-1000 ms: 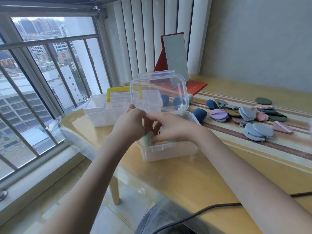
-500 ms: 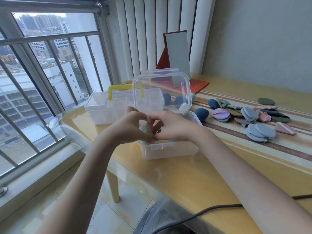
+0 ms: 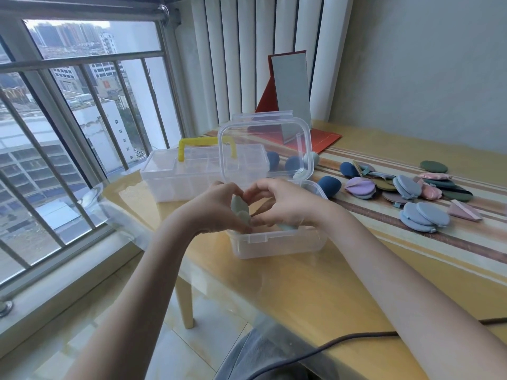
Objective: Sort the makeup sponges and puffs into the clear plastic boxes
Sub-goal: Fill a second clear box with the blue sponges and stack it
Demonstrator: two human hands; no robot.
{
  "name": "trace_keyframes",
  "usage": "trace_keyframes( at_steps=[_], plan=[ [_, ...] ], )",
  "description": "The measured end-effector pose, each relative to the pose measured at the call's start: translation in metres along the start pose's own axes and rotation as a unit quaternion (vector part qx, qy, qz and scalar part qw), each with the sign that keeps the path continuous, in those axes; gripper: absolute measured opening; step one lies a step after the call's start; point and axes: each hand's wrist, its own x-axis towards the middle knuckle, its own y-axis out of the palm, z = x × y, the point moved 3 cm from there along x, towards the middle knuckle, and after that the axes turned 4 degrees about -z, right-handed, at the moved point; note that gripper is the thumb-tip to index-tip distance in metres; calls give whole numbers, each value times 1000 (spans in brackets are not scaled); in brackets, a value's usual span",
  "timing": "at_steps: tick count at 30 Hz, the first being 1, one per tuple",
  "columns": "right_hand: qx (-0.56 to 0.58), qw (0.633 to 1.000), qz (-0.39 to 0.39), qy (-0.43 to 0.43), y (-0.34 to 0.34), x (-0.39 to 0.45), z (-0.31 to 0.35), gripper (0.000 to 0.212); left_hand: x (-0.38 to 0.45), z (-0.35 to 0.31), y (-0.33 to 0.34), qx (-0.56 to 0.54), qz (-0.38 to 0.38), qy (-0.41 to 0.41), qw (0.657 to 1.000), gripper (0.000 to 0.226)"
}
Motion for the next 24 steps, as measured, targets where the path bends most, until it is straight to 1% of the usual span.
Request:
trace_keyframes(
  at_steps=[2,4,6,8,9,10,11,12,13,14,15,16,18,21,24],
  plan=[
    [-9,1000,-4,4,-1,0,1,49,-1,-2,1,-7,2,-2,1000,68],
    [-2,999,-22,34,-2,-1,1,39,0,-3,3,-21,-2,-9,1000,63],
    [-21,996,-64,63,-2,-5,2,30,1,-2,4,-29,-1,-19,999,61],
    [-3,991,-116,64,-7,-6,4,37,1,-1,5,-38,-2,-29,999,61],
    [42,989,-127,62,-12,-6,6,42,1,1,5,-48,-4,-31,998,60],
    [108,986,-112,59,-18,-8,9,44,1,2,5,-59,-7,-33,998,58],
    [191,978,-72,52,-23,-10,12,42,0,3,5,-67,-10,-34,997,56],
    [279,959,-14,37,-28,-13,16,34,0,4,6,-74,-13,-36,997,55],
    [340,939,37,20,-33,-17,19,29,-1,4,6,-79,-16,-36,996,55],
    [356,932,69,4,-38,-20,21,33,0,4,6,-82,-17,-36,996,55],
    [326,942,80,-11,-40,-21,21,39,0,4,6,-83,-18,-36,996,56],
    [275,958,75,-23,-40,-21,18,42,0,3,6,-82,-18,-37,996,56],
    [176,982,66,-20,-35,-20,15,44,0,3,6,-78,-20,-39,996,60],
    [49,995,85,-8,-20,-18,15,30,-1,3,7,-71,-28,-37,996,61],
    [-51,997,64,-1,-16,-16,17,23,-1,3,8,-75,-37,-33,996,58]
  ],
)
